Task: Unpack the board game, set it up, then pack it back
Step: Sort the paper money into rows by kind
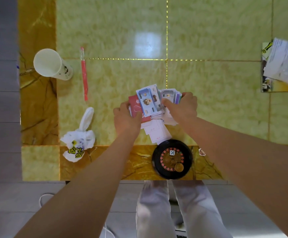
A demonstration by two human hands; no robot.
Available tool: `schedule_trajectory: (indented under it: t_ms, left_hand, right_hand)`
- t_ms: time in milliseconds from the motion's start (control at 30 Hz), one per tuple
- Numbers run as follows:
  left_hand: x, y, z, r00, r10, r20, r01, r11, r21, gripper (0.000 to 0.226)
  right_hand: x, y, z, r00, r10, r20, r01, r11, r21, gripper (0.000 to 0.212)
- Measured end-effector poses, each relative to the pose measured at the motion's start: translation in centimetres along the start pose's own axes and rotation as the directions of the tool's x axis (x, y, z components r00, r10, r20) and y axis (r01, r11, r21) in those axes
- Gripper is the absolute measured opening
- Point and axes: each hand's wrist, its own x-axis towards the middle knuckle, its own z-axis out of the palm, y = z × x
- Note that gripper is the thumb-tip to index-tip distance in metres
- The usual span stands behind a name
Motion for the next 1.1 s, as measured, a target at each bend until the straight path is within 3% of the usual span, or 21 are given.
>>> schedule_trajectory:
  t_ms: [67, 133, 233, 300, 333, 400, 533, 700, 900, 1000, 1100]
  left_hand:
    - [-0.3, 0.2, 0.1, 1.0, 0.03, -0.005, -0.03, 0.999, 0.044, 0.054]
    - [-0.4, 0.3, -0.1, 0.995, 0.094, -0.033, -0.09, 0.99, 0.105, 0.063]
    - [-0.5, -0.2, -0.4, 0.976, 0.212, -0.046, -0.2, 0.961, 0.192, 0.059]
    - [-0.7, -0.7, -0.4, 0.975, 0.217, -0.049, -0.201, 0.953, 0.226, 0.053]
    - [-0.9, -0.9, -0.5, 0.975, 0.215, -0.052, -0.196, 0.95, 0.244, 0.05]
    - [-1.6, -1.5, -1.1, 0.974, 0.213, -0.076, -0.176, 0.925, 0.337, 0.042]
    - [-2.7, -3.0, -3.5, 0.931, 0.294, -0.215, -0.078, 0.737, 0.671, 0.04]
    - [-3.3, -6.0, -5.9, 0.97, 0.14, -0.201, 0.082, 0.588, 0.805, 0.05]
    - [-2.2, -8.5, -8.3, 0.971, 0.133, -0.201, 0.083, 0.596, 0.799, 0.037]
    - [-1.7, -8.5, -9.3, 0.963, 0.189, -0.193, 0.041, 0.601, 0.798, 0.038]
    - [-1.4, -7.2, -9.4, 0.942, 0.287, -0.171, -0.071, 0.674, 0.736, 0.035]
  right_hand:
    - [-0.2, -0.5, 0.0, 0.99, -0.103, -0.095, 0.093, 0.991, -0.098, 0.082]
    - [-0.5, -1.0, -0.1, 0.938, -0.316, -0.144, 0.293, 0.942, -0.161, 0.081]
    - [-1.0, -2.0, 0.4, 0.77, -0.635, 0.056, 0.632, 0.75, -0.196, 0.066]
    - [-1.4, -2.0, 1.3, 0.655, -0.733, 0.183, 0.754, 0.618, -0.225, 0.049]
    - [-1.6, -1.8, 1.6, 0.643, -0.733, 0.22, 0.764, 0.595, -0.25, 0.044]
    - [-1.9, -1.6, 2.1, 0.676, -0.696, 0.243, 0.736, 0.619, -0.276, 0.044]
    - [-2.0, -2.1, 2.0, 0.676, -0.684, 0.275, 0.737, 0.621, -0.269, 0.044]
    - [-2.7, -2.5, 2.6, 0.683, -0.636, 0.359, 0.728, 0.629, -0.273, 0.036]
    - [-3.0, -3.0, 4.0, 0.736, -0.587, 0.338, 0.676, 0.668, -0.312, 0.036]
    - [-3.5, -3.5, 4.1, 0.776, -0.58, 0.247, 0.63, 0.724, -0.28, 0.026]
    - [-3.7, -3.8, 3.6, 0.844, -0.525, 0.113, 0.535, 0.805, -0.256, 0.02]
